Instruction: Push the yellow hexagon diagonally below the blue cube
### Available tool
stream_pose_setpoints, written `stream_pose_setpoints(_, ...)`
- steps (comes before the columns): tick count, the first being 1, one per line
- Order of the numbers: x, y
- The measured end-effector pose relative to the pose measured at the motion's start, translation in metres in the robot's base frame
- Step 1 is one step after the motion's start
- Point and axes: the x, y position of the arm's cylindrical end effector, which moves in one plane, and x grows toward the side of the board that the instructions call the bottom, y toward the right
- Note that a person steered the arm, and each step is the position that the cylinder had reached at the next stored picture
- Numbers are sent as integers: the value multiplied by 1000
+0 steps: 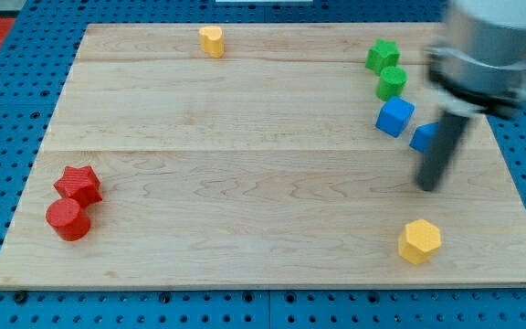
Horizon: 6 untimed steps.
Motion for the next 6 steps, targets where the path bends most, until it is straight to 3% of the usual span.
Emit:
stream_pose_setpoints(1,79,16)
stream_pose_setpoints(2,66,-77)
stream_pose_setpoints(3,4,-163)
stream_pose_setpoints(4,-16,-211)
stream_pose_setpoints(6,19,-171)
